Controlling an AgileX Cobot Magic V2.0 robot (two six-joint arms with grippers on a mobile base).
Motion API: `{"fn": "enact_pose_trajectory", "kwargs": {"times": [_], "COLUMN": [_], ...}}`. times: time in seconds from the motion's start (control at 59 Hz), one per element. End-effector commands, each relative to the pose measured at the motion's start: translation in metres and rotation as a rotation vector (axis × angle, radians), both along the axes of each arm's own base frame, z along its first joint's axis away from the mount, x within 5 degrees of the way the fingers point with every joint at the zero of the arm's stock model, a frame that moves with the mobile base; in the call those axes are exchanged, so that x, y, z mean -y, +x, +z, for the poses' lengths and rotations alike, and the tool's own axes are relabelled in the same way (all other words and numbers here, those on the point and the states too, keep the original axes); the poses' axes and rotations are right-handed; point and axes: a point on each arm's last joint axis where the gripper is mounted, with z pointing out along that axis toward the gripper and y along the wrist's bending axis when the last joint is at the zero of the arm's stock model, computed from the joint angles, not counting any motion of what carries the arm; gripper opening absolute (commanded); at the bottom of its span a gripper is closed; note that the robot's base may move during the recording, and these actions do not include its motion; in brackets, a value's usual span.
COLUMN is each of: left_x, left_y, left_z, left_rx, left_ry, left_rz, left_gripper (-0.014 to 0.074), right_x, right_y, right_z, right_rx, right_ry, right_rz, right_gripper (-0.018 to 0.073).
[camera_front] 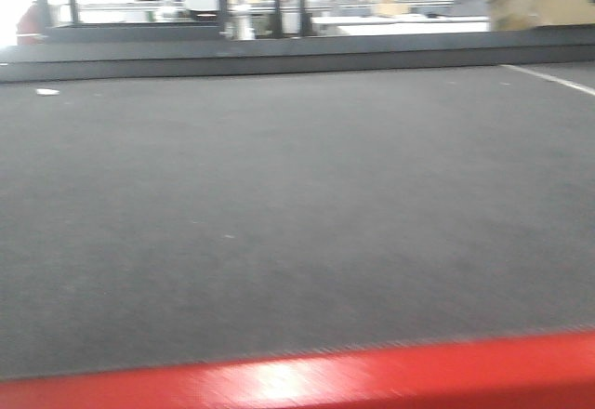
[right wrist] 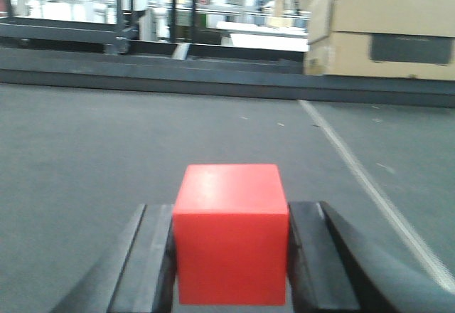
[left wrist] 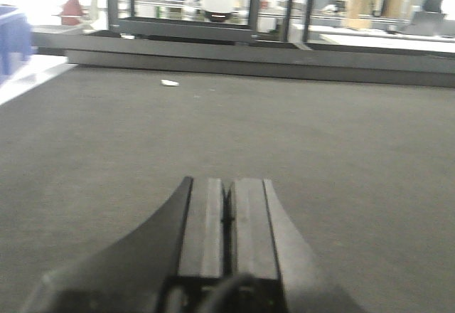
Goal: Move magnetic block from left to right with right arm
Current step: 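Drive the base past the red table holding the cube in the right gripper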
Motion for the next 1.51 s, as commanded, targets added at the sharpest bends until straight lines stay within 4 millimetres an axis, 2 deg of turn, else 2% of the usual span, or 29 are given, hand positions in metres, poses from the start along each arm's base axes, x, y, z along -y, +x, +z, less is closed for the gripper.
{"fn": "enact_pose_trajectory", "kwargs": {"times": [0.0,1.491], "left_x": [0.0,0.0], "left_y": [-0.0015,-0.0015], "left_z": [0.0062,0.0062], "left_rx": [0.094,0.094], "left_ry": [-0.005,-0.005], "left_rz": [-0.001,-0.001], "left_gripper": [-0.0116,-0.0116], "right_x": [0.0003,0.0003], "right_y": [-0.0009,-0.0007], "right_z": [0.0168,0.0168], "right_rx": [0.112,0.11], "right_ry": [-0.017,-0.017], "right_rz": [-0.006,-0.006], "right_gripper": [0.0191,0.0191]}}
